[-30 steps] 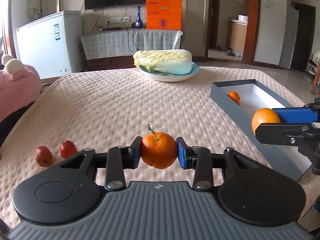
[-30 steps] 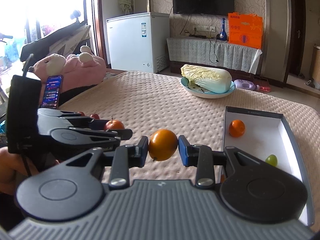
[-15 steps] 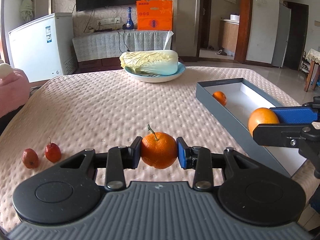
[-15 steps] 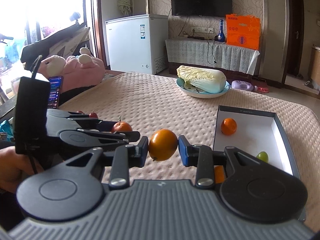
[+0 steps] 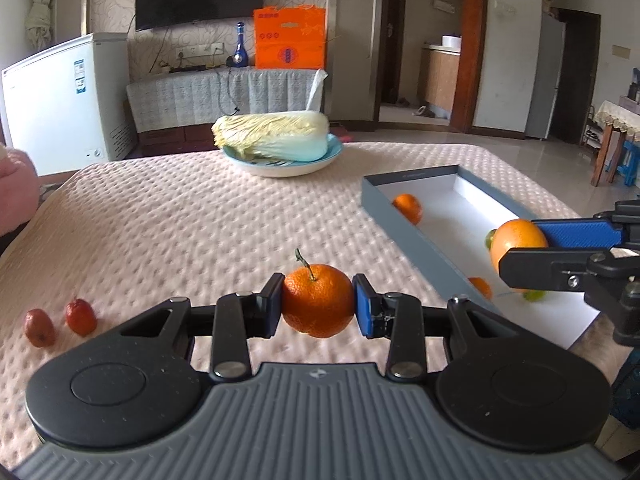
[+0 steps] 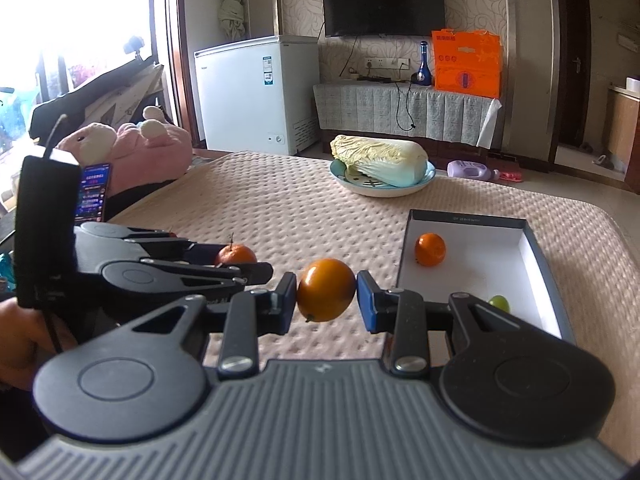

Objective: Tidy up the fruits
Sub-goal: 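Carry the tangerine in the left tool and the orange in the right tool over the box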

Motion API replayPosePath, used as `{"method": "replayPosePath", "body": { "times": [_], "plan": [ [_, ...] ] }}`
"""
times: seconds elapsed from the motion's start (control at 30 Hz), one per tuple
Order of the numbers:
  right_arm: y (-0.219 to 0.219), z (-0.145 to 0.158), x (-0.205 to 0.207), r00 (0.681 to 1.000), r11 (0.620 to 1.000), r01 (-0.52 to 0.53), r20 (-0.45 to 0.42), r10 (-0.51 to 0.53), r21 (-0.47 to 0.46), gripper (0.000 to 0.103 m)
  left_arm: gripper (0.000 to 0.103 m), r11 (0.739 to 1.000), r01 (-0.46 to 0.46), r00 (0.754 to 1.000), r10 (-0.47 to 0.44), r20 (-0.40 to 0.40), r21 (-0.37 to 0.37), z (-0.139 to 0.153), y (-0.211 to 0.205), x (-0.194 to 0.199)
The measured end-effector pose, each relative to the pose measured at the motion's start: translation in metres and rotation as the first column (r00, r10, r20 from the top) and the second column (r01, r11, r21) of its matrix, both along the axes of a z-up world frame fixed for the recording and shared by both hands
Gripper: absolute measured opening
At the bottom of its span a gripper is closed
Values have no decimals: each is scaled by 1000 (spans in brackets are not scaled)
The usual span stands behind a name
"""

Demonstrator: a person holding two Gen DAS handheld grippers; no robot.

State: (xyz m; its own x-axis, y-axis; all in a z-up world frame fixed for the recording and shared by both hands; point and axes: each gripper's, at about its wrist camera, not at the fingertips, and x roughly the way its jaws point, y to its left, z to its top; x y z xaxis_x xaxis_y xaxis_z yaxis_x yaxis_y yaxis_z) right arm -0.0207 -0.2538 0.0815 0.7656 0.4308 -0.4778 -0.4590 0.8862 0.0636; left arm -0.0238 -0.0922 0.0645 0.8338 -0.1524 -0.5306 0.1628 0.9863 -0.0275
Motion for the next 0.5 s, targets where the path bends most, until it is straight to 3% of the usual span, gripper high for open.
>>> {"method": "replayPosePath", "body": {
  "times": [0.5],
  "plan": [
    [-53,2,-10,995,995,98,2,-98,32,35,42,997,77,997,-76,9,-32,3,-38,4]
  ]
}}
